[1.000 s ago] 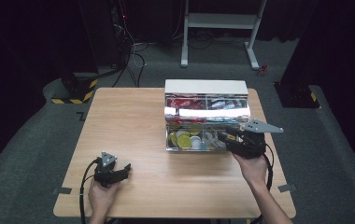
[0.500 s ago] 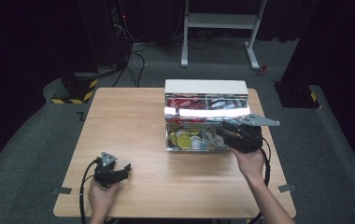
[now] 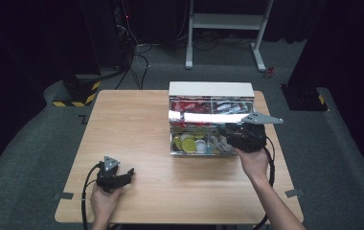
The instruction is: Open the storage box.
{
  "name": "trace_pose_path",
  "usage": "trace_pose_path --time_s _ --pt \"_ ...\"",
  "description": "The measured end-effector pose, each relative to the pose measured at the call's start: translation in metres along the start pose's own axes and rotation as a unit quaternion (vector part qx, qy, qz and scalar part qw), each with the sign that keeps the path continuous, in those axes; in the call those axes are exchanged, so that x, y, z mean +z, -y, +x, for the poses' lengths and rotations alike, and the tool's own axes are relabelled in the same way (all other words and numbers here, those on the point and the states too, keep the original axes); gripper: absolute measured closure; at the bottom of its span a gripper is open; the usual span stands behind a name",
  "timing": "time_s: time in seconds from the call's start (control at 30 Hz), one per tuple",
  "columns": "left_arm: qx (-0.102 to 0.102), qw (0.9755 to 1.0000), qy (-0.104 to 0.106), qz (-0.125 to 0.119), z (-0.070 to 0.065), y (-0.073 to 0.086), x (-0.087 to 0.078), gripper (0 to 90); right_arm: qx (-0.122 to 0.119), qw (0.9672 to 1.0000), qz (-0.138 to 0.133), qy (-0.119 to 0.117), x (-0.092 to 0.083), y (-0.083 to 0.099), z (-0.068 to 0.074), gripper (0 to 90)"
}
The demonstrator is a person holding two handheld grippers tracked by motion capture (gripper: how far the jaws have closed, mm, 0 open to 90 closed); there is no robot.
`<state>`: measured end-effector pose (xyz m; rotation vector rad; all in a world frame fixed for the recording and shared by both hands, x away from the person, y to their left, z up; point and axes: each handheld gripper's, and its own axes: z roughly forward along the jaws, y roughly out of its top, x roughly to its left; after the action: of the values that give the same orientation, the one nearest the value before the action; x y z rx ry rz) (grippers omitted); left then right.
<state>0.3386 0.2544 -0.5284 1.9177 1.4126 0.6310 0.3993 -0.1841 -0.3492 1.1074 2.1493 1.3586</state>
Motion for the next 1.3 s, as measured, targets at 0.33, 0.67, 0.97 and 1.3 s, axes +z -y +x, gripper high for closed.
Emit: trace_pose_path --time_s 0.33,0.67,0.97,1.3 --pt "0.002 1.0000 -0.002 0.000 0.000 0.000 0.000 28.2 -0.008 1.0000 -0.005 0.003 -0.004 -0.009 0.002 60.6" --pt "0.004 1.0000 -0.001 0.001 0.000 0.000 0.000 27.8 -0.009 0.9999 -0.011 0.007 -0.011 -0.018 0.002 60.4" --pt "0.002 1.0000 0.002 0.002 -0.001 0.000 0.000 26.6 -0.013 0.9997 -0.016 0.012 -0.016 -0.030 0.001 60.1" --pt "0.008 1.0000 0.002 0.004 -0.001 -0.001 0.000 26.0 -0.006 0.9995 -0.026 0.018 -0.023 -0.043 -0.004 59.2"
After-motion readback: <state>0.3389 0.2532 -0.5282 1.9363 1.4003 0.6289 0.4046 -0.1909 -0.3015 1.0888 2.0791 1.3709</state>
